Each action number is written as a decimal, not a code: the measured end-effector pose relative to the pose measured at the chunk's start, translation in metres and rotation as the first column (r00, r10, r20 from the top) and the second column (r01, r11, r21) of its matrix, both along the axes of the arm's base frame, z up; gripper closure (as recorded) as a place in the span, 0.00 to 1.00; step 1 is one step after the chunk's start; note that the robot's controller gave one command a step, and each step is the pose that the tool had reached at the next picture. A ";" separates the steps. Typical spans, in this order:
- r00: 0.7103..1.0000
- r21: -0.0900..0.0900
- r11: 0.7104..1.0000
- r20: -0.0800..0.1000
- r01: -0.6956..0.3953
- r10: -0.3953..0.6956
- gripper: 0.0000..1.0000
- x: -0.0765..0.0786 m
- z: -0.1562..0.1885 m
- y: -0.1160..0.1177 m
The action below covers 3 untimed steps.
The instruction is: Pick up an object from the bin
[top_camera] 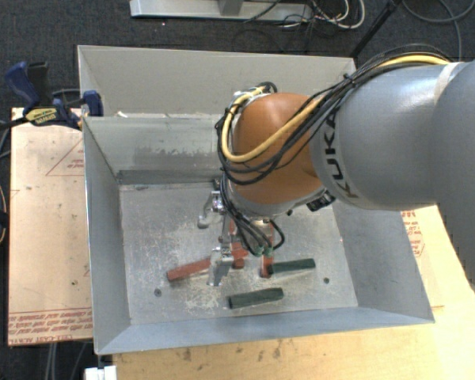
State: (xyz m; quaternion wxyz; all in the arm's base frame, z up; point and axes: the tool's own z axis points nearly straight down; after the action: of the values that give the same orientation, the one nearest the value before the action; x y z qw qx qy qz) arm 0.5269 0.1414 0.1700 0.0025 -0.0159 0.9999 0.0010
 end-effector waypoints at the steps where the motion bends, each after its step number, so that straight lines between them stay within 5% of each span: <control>1: 0.999 0.005 0.999 0.014 -0.047 0.047 1.00 0.011 -0.092 0.004; 2: 0.999 0.005 0.999 0.014 -0.047 0.047 1.00 0.011 -0.093 0.004; 3: 0.999 -0.001 0.999 -0.006 -0.047 0.047 1.00 0.024 -0.066 0.006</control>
Offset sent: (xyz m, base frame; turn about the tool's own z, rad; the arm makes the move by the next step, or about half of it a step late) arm 0.0000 0.0000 0.0000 0.0000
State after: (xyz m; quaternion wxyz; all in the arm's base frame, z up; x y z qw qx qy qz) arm 0.5512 0.1472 0.1041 -0.0006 -0.0392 0.9992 0.0004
